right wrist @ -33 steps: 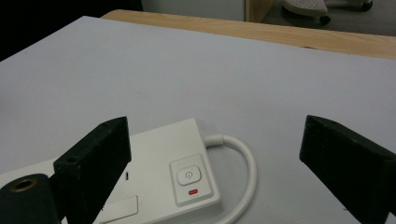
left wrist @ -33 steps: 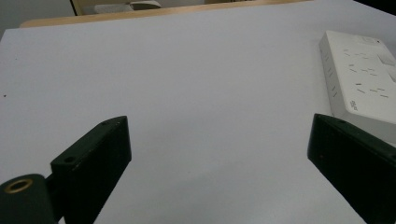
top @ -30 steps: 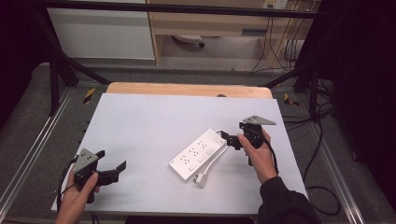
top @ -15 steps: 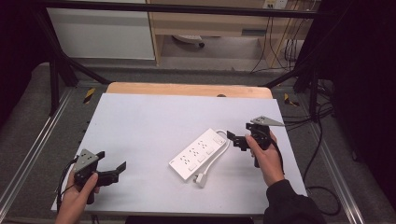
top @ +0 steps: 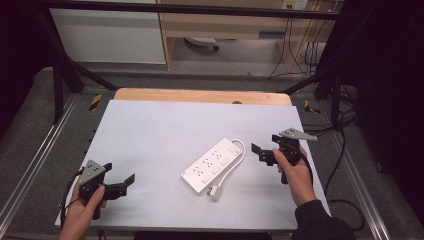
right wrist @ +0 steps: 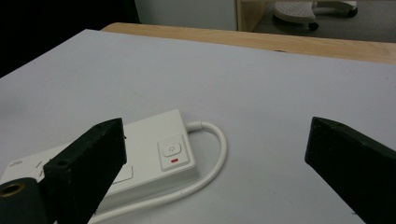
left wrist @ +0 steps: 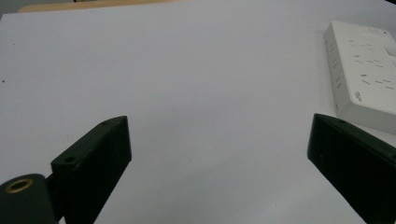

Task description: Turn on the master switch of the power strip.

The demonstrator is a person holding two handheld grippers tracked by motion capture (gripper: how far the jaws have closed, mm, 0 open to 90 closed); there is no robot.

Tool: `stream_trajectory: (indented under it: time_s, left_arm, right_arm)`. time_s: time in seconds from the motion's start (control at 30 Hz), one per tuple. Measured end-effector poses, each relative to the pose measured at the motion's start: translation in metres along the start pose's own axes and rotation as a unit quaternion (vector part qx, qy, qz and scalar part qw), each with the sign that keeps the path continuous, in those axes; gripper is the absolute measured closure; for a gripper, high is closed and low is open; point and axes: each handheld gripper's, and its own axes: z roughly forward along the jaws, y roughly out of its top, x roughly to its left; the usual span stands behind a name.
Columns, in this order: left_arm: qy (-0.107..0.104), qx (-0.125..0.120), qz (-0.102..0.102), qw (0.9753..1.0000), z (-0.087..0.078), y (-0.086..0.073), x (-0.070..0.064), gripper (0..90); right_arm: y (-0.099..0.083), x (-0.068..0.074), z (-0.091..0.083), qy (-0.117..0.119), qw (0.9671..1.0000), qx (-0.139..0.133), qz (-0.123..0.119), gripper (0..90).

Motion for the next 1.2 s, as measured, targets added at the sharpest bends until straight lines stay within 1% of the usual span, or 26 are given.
stream_trajectory:
  time_s: [0.3,0.4,0.87,1.07,1.2]
  left_arm:
    - [0.000,0.002,-0.001,1.0000,0.000,0.000,0.000,6.4]
    - [0.000,0.003,-0.001,1.0000,0.000,0.000,0.001,6.4]
    - [-0.001,0.004,-0.001,1.0000,0.000,0.000,0.000,6.4]
    - [-0.001,0.005,-0.001,1.0000,0.000,0.000,0.000,6.4]
    - [-0.002,0.005,-0.001,1.0000,0.000,-0.001,0.000,6.4]
  right_arm:
    - [-0.006,-0.005,-0.012,-0.005,0.9999,-0.007,-0.007,5.8]
    - [-0.009,-0.006,-0.016,-0.012,0.9998,-0.013,-0.010,5.9]
    - [-0.015,-0.014,-0.036,-0.028,0.9988,-0.040,-0.008,6.1]
    - [-0.018,-0.015,-0.042,-0.031,0.9985,-0.043,-0.011,6.1]
    - [-0.021,-0.016,-0.046,-0.036,0.9983,-0.042,-0.018,6.1]
